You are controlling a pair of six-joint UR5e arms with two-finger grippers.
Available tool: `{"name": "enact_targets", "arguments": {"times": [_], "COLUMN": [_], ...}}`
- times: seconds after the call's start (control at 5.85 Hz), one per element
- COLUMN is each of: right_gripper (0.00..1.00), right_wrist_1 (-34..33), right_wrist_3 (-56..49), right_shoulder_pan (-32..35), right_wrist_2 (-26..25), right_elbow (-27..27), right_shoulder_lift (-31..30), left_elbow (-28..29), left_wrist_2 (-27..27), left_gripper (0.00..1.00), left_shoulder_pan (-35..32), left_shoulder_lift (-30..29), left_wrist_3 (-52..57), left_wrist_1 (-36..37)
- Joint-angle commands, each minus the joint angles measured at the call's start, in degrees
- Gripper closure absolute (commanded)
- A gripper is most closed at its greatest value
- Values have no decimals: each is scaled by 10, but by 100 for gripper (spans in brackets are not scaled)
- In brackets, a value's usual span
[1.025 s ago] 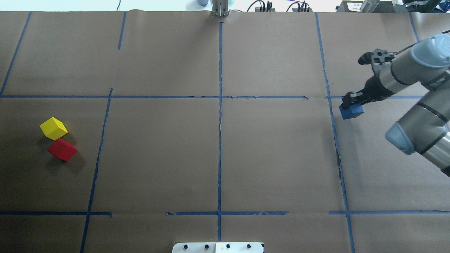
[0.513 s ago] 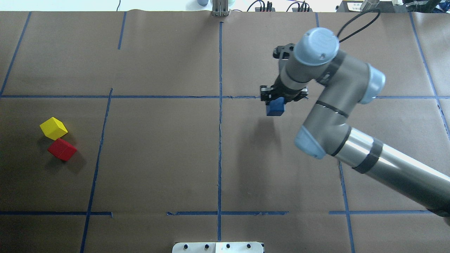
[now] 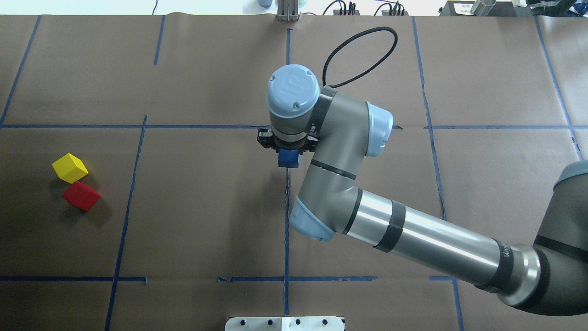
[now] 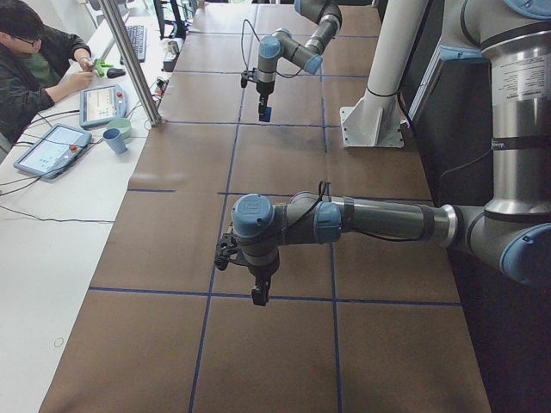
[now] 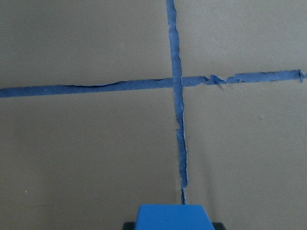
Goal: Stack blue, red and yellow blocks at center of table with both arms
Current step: 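Carry the blue cube with the right gripper to the centre tape crossing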
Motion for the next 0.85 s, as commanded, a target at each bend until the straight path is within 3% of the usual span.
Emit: {"name": "enact_targets", "arguments": {"times": [0.0,0.34,0.51,0.68], "right_gripper": [97,92,53,1], "right_wrist_1": [2,6,7,7], "right_wrist_3": [-15,-17,-16,-16], "right_shoulder_pan": [-4,-4,-4,-4], "right_wrist_2": [-2,-1,-1,-1], "right_elbow": [-25,-25,-25,-26], "right_shoulder_lift": [3,-1,-4,-7], "left_elbow": [0,0,1,0], "left_wrist_2": [0,0,0,0], "left_gripper": [0,0,0,0], "left_shoulder_pan": [1,3,3,4], "left_shoulder_lift": [0,0,0,0], "left_wrist_3": [0,0,1,1], "left_wrist_1": [0,0,0,0]}}
